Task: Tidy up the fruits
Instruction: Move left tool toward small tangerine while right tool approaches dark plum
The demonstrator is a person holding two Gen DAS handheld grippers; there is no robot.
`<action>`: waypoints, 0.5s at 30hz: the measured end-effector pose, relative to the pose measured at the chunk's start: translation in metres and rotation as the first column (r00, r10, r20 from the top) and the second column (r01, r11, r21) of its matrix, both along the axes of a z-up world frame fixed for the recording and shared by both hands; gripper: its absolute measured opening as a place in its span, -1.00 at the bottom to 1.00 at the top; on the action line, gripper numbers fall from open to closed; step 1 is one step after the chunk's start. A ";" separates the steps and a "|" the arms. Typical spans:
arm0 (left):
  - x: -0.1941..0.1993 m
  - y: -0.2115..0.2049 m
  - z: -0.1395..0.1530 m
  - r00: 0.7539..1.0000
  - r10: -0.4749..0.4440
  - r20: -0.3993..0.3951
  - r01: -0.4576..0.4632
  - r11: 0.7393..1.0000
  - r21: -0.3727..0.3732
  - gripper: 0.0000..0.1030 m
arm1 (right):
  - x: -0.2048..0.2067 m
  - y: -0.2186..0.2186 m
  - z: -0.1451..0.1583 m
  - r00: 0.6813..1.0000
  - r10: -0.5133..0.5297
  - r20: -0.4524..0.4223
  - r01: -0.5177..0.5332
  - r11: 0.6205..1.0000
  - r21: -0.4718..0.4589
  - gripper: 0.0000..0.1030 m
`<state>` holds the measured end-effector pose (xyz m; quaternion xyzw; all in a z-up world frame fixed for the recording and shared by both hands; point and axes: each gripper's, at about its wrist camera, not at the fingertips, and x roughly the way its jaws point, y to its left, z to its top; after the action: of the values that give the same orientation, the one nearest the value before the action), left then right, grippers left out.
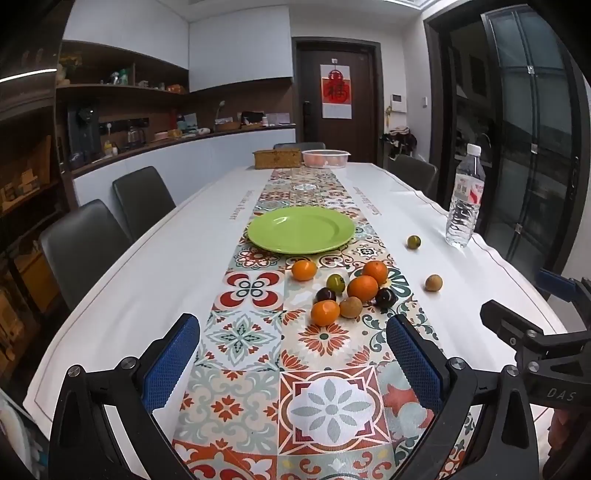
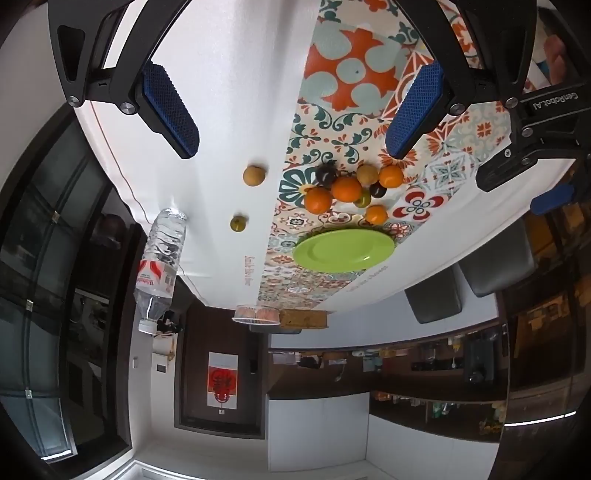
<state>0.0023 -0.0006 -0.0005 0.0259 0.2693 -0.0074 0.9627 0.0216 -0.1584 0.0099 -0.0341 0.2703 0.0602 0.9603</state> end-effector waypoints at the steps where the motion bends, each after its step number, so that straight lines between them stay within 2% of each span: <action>1: 0.003 -0.001 0.000 1.000 -0.006 -0.003 0.006 1.000 0.010 0.95 | 0.002 0.000 -0.001 1.000 0.004 0.000 -0.004 1.000 -0.004 0.99; 11: 0.025 -0.005 -0.008 0.999 -0.047 0.000 0.047 0.996 0.072 0.67 | 0.025 0.011 -0.012 0.998 0.062 -0.002 -0.062 0.997 -0.054 0.93; 15: 0.035 -0.003 -0.013 0.997 -0.062 -0.035 0.065 0.994 0.088 0.57 | 0.038 0.017 -0.017 0.996 0.089 -0.025 -0.091 0.993 -0.071 0.85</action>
<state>0.0371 -0.0039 -0.0133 0.0772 0.2837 -0.0266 0.9554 0.0596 -0.1417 -0.0075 -0.0800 0.2810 0.0939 0.9517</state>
